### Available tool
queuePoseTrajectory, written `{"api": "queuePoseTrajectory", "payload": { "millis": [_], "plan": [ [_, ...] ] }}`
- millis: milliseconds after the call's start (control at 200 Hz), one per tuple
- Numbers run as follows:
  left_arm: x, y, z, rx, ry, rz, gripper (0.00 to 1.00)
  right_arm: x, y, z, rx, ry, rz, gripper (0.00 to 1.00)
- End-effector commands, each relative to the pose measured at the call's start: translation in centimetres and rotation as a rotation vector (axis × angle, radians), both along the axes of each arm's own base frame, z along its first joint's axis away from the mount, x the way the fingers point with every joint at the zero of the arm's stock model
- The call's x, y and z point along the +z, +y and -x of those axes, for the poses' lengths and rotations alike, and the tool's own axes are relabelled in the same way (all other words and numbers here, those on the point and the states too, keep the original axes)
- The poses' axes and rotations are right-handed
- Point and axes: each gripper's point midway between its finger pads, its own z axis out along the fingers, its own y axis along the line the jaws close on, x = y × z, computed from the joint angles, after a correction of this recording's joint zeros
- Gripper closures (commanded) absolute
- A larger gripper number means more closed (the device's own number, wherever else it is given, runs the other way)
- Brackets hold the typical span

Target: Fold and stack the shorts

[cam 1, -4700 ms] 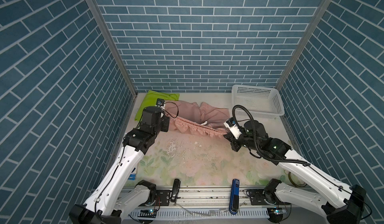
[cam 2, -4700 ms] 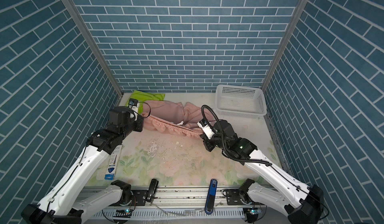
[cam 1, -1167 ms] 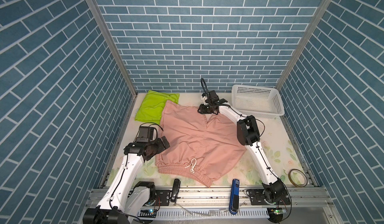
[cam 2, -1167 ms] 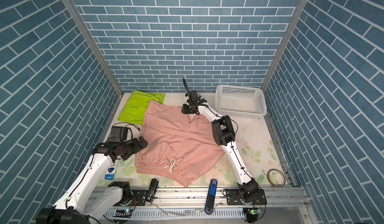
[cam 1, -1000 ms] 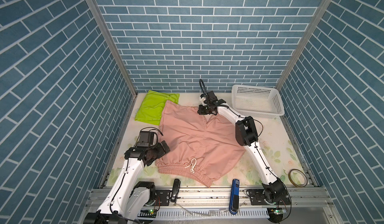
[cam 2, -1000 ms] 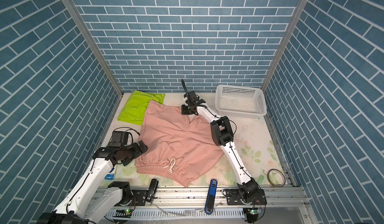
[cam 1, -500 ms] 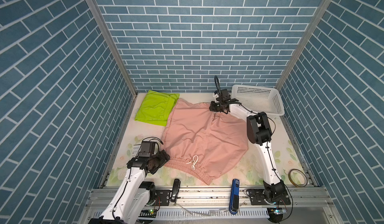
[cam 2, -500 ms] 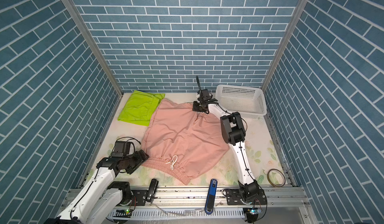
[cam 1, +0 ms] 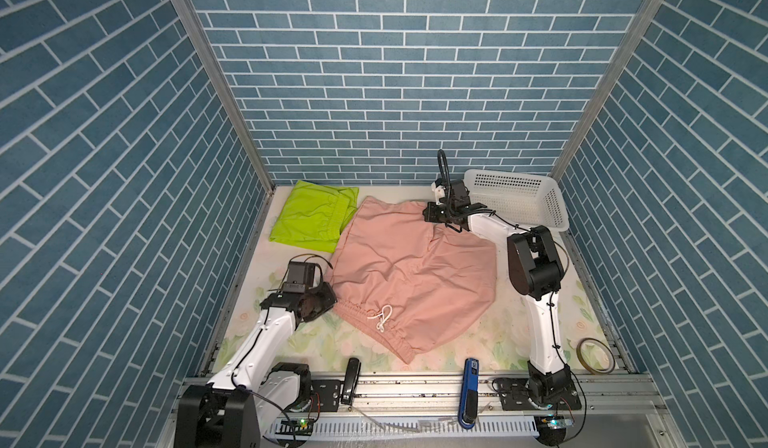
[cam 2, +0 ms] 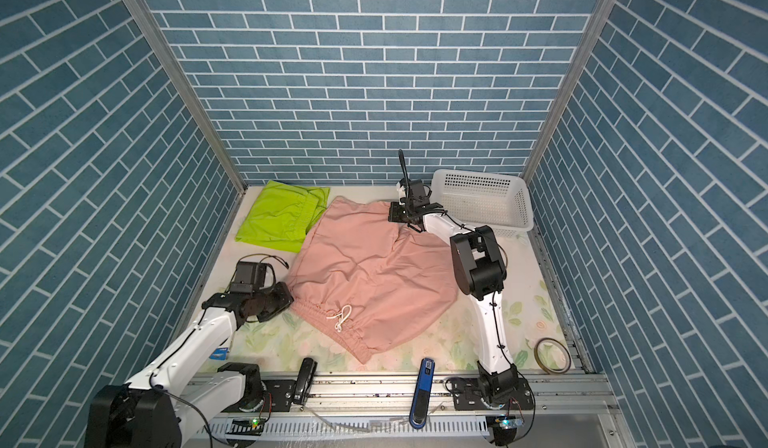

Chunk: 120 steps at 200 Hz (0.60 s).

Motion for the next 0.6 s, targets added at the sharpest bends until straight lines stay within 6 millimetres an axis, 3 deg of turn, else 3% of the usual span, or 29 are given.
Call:
{"api": "queuePoseTrajectory", "payload": {
  "millis": [0, 120, 250, 350, 530, 595],
  "plan": [
    [4.2, 2.3, -2.9, -0.064, -0.071, -0.215, 1.00, 5.7, -1.7, -0.8, -0.026, -0.168, 0.012, 1.00],
    [6.7, 2.7, -7.6, -0.139, -0.091, -0.303, 1.00, 6.1, -3.2, -1.2, -0.051, -0.195, 0.025, 1.00],
    [6.8, 3.9, -13.0, -0.131, -0.040, -0.312, 1.00, 5.9, -3.5, -2.3, -0.063, -0.205, 0.020, 1.00],
    [7.9, 3.5, -16.0, -0.173, -0.035, -0.317, 1.00, 6.0, -3.1, -3.0, -0.055, -0.220, 0.004, 1.00],
    [13.6, 1.5, -16.5, -0.247, -0.262, -0.321, 1.00, 6.4, -3.6, -2.4, -0.055, -0.276, 0.002, 1.00],
    [15.2, 1.9, -16.2, -0.231, -0.346, -0.358, 1.00, 6.4, -3.9, -2.0, -0.062, -0.300, 0.003, 1.00]
  ]
}}
